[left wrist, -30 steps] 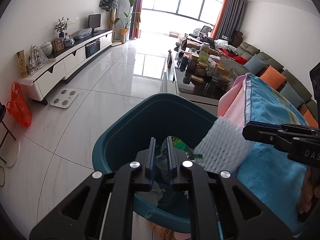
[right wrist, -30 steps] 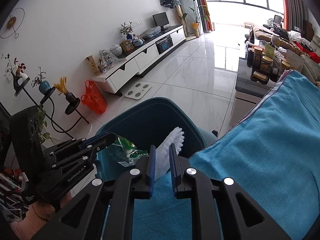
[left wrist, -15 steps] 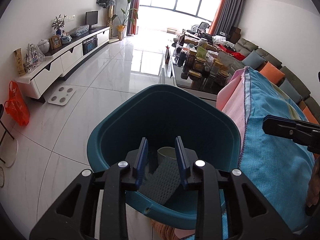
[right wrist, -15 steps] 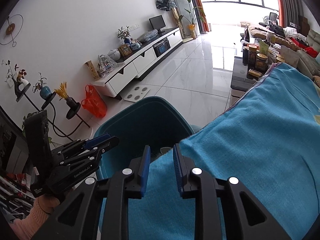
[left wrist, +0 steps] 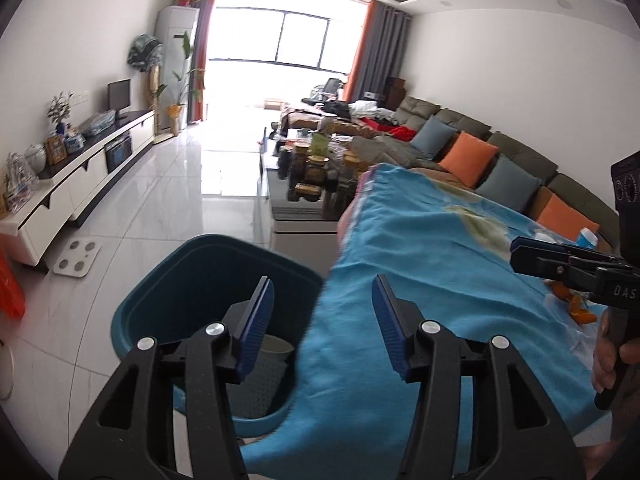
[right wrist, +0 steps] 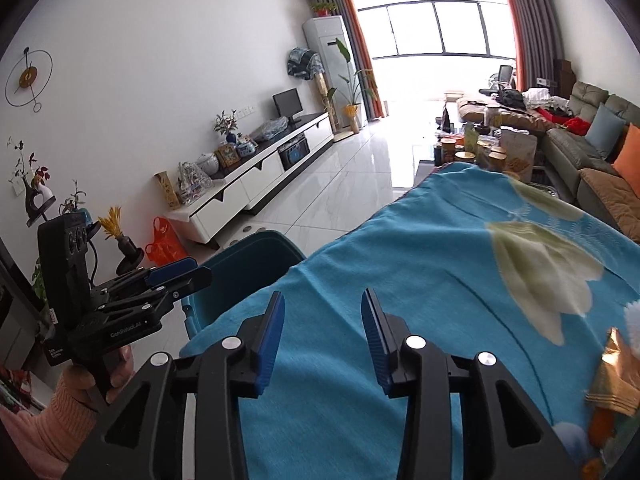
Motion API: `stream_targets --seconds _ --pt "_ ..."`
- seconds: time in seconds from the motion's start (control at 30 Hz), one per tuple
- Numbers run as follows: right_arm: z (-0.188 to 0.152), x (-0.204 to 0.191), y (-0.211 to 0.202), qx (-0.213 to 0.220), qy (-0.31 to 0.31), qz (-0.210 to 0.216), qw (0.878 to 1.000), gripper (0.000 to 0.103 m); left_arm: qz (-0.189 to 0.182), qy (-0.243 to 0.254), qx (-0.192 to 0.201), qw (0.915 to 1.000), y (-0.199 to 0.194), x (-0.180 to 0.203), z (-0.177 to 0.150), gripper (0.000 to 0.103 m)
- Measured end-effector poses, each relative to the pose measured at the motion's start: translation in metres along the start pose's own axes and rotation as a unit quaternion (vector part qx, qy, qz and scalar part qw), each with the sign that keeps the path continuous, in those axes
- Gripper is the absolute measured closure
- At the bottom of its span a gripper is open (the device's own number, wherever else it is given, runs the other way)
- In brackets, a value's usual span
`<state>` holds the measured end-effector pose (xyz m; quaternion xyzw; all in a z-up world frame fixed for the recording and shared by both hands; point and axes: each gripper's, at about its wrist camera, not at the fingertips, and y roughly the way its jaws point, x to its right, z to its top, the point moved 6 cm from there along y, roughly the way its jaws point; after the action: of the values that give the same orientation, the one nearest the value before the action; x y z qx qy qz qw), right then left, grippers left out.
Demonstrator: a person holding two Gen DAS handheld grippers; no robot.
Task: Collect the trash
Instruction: 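Move both open tools back over the remaining trash on the table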
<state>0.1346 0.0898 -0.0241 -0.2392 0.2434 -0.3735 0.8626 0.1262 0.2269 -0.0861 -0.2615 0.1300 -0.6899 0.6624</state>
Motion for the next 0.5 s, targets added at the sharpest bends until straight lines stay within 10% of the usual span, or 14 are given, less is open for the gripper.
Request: stream_targets --seconds 0.5 --pt "-0.055 0.123 -0.136 0.071 0.091 -0.171 0.978 0.064 -0.173 0.143 -0.029 0.9740 0.030 0.221 -0.012 0.049"
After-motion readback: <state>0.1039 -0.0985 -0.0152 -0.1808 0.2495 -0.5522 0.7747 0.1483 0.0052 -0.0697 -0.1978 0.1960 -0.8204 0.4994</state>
